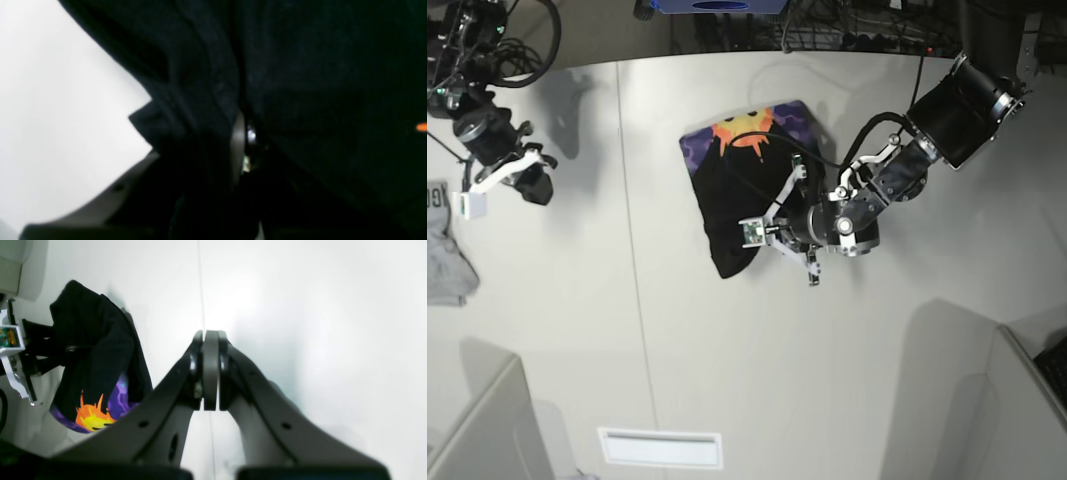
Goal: Fold the T-shirt properly
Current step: 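Push and smooth the folded shirt square with the left gripper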
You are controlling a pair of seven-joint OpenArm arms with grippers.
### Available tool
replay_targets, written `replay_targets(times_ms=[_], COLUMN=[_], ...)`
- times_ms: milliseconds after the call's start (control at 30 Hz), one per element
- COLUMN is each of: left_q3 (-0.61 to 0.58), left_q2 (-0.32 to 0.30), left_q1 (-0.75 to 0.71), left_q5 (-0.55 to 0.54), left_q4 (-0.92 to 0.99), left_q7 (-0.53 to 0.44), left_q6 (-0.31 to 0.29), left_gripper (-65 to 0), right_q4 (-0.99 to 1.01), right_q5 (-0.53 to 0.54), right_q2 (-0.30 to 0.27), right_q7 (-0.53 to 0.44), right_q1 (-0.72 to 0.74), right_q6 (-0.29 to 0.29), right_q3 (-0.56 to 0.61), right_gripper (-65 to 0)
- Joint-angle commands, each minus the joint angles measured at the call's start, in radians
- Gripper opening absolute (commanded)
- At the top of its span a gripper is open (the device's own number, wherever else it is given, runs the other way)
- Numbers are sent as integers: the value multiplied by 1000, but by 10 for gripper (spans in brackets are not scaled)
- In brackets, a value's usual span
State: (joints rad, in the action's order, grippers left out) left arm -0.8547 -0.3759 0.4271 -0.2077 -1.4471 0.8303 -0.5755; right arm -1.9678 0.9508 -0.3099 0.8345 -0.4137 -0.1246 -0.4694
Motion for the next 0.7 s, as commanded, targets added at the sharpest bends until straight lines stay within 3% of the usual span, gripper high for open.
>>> replay_targets(times_ms=[0,200,433,667], left_q3=[-1,-21,-285,-357], left_q2=[21,90,78,33], left_q1=[11,13,123,191], left_q5=[20,21,21,21], left_q4=[15,36,33,-1], left_q7=[11,-91,-159,-185], left_q6=[9,7,7,5], left_gripper=[-650,-650,-650,-650], right_q4=[-12,-12,-12,-12], right_q5=[14,14,14,14], right_q2=[-11,-11,-11,-11], right_q7=[-16,-16,-16,-21], right_q1=[-4,-7,-14,-18], right_q6=[-11,-11,-11,-11], right_q3=[-18,-24,-24,-24], right_gripper=[-650,-650,-650,-650])
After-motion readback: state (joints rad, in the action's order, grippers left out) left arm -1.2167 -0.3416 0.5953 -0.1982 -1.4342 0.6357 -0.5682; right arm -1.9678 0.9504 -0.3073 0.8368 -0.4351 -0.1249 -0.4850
